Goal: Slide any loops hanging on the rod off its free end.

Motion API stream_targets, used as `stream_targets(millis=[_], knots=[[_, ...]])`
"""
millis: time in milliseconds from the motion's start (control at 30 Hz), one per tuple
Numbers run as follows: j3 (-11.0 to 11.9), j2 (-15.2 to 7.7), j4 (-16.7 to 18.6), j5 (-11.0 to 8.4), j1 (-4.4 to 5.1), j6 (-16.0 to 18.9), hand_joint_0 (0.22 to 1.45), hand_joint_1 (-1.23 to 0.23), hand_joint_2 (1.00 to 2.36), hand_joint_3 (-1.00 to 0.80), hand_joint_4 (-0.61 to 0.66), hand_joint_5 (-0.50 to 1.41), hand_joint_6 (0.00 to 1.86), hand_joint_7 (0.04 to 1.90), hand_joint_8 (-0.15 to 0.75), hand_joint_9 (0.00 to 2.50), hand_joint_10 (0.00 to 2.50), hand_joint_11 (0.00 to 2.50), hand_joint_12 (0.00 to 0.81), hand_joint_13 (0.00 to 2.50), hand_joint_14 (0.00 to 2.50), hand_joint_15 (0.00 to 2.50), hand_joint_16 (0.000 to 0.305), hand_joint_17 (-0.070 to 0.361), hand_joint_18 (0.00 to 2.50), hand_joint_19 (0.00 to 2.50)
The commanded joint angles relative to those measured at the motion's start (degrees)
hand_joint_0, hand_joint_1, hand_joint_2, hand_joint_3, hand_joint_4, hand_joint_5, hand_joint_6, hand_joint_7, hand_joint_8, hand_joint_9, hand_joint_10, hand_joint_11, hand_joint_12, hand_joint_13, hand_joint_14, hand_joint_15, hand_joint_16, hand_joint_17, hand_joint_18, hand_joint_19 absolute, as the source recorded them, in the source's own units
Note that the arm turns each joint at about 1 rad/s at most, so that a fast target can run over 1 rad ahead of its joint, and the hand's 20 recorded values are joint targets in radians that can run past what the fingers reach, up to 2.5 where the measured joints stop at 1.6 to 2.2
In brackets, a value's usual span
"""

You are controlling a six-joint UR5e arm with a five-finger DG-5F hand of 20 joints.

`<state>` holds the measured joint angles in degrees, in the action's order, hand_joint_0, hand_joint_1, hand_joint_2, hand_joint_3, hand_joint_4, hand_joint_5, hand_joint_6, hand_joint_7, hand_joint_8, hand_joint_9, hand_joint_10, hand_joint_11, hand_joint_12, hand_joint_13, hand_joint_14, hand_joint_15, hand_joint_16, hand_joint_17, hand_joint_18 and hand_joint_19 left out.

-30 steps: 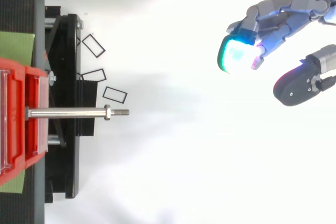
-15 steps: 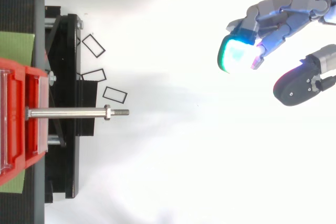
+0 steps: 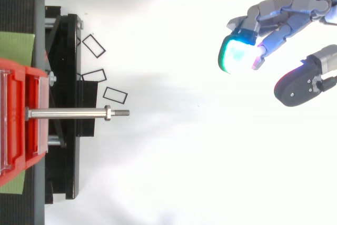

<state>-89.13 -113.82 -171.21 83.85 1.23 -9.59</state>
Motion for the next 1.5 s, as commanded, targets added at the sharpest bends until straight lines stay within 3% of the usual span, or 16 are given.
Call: stream_targets(millis=[0, 1467], knots=[[0.0, 0.0, 0.0, 0.0, 0.0, 0.0, 0.57, -0.61, 1.0, -0.48, 0.28, -0.17, 0.5, 0.95, 0.28, 0.72, 0.01, 0.25, 0.228, 0.22, 0.0, 0.0, 0.031, 0.071, 0.2, 0.25], [0.0, 0.0, 0.0, 0.0, 0.18, 0.0, 0.57, -0.61, 1.0, -0.48, 0.27, -0.17, 0.5, 0.94, 0.27, 0.71, 0.01, 0.24, 0.222, 0.17, 0.0, 0.0, 0.03, 0.067, 0.13, 0.24]])
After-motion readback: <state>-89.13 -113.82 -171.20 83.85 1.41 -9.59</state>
